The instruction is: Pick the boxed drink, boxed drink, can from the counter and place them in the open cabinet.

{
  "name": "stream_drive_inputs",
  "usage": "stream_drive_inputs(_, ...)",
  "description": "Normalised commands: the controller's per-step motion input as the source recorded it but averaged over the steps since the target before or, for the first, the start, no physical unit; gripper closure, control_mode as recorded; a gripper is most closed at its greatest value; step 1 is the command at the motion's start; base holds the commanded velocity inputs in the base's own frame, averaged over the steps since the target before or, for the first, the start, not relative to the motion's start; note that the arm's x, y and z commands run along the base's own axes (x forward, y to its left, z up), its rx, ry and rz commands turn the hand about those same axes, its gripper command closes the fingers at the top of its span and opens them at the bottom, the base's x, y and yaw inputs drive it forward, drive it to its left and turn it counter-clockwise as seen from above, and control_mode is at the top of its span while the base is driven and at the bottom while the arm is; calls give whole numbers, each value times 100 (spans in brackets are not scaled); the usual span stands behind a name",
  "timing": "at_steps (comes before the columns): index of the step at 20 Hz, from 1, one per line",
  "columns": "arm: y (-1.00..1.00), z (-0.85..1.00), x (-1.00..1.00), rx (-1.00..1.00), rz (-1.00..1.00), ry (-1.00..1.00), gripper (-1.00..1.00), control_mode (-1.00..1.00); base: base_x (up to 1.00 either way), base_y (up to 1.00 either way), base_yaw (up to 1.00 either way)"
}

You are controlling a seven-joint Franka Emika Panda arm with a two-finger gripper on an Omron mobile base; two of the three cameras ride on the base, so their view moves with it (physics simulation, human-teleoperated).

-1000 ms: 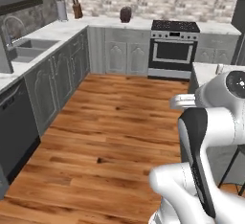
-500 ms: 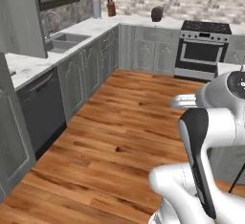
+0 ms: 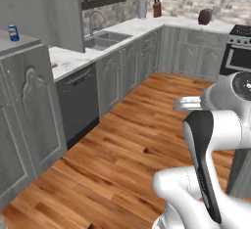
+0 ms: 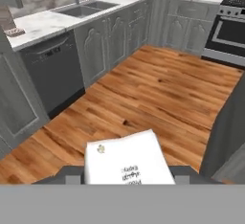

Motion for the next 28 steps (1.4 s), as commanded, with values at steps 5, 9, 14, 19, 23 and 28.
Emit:
stream_drive_inputs(5, 0, 0, 0, 0, 0, 0, 100, 100, 29, 17, 38)
stream_drive_inputs(9, 0, 0, 0, 0, 0, 0, 100, 100, 39, 9, 40)
stream_drive_inputs(14, 0, 0, 0, 0, 0, 0, 100, 100, 56, 0, 38)
stream_drive_inputs(19, 0, 0, 0, 0, 0, 0, 100, 100, 76, 0, 32)
stream_drive_inputs(23, 0, 0, 0, 0, 0, 0, 100, 100, 84, -5, 30)
stream_drive_inputs(28, 0, 0, 0, 0, 0, 0, 100, 100, 66, -15, 30)
